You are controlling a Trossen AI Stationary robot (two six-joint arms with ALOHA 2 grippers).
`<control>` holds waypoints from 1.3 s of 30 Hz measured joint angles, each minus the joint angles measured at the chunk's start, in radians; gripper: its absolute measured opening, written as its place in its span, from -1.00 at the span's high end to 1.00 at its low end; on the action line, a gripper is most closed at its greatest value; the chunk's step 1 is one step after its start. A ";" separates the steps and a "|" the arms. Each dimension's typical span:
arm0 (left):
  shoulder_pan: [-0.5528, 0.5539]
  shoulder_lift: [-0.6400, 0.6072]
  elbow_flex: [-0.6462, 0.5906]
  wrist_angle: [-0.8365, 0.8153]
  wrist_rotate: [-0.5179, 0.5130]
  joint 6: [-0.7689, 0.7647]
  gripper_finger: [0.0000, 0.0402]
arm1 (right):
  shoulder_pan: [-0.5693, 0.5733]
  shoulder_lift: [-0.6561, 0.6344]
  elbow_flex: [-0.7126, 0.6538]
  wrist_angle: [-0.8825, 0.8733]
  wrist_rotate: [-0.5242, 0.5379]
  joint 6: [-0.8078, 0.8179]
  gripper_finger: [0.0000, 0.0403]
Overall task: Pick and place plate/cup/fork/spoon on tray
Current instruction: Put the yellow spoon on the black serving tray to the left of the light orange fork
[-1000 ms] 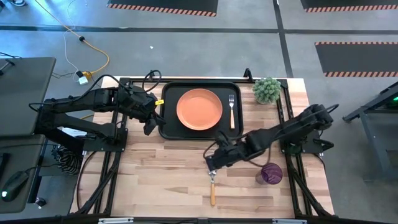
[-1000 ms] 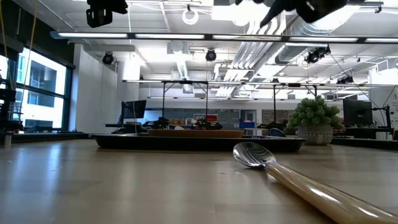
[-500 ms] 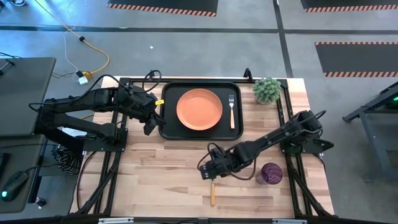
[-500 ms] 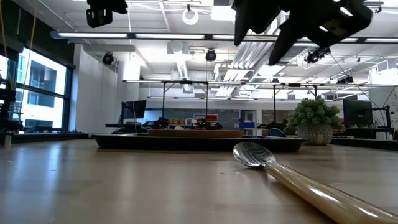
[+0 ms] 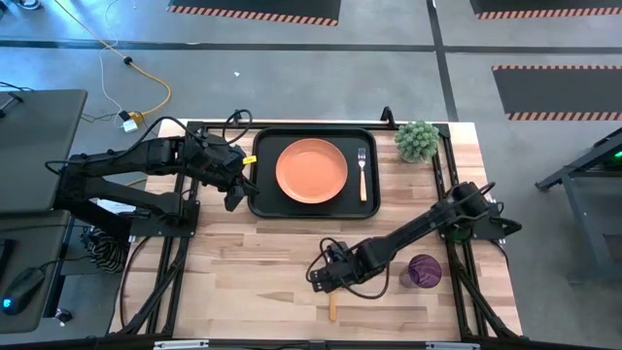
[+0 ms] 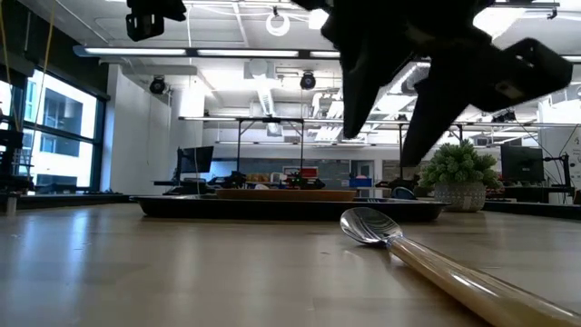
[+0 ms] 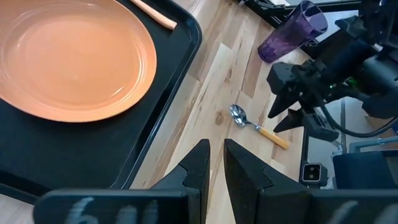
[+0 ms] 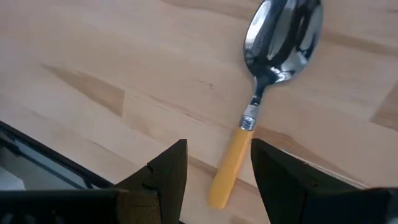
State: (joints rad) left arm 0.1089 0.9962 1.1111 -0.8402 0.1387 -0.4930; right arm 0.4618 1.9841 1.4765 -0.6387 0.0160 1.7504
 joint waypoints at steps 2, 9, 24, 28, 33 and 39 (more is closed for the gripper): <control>0.000 0.000 -0.007 -0.002 0.000 0.000 0.82 | -0.001 0.018 0.000 0.016 -0.010 0.000 0.17; 0.000 0.000 -0.036 -0.006 0.000 0.000 0.82 | -0.001 0.061 0.000 0.031 -0.067 0.006 0.17; 0.000 0.000 -0.036 -0.003 0.000 0.000 0.82 | -0.006 0.106 0.000 0.027 -0.091 0.034 0.17; 0.000 0.000 -0.036 -0.003 0.000 0.000 0.82 | -0.006 0.122 0.000 0.030 -0.101 0.049 0.17; 0.000 0.000 -0.036 -0.003 0.000 0.028 0.82 | -0.006 0.128 0.003 0.020 -0.094 0.080 0.17; 0.000 0.000 -0.036 -0.003 0.000 0.033 0.82 | -0.010 0.129 0.004 -0.004 -0.074 0.136 0.17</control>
State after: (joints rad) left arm 0.1089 0.9966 1.0752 -0.8433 0.1387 -0.4603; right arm 0.4519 2.1132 1.4803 -0.6426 -0.0582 1.8862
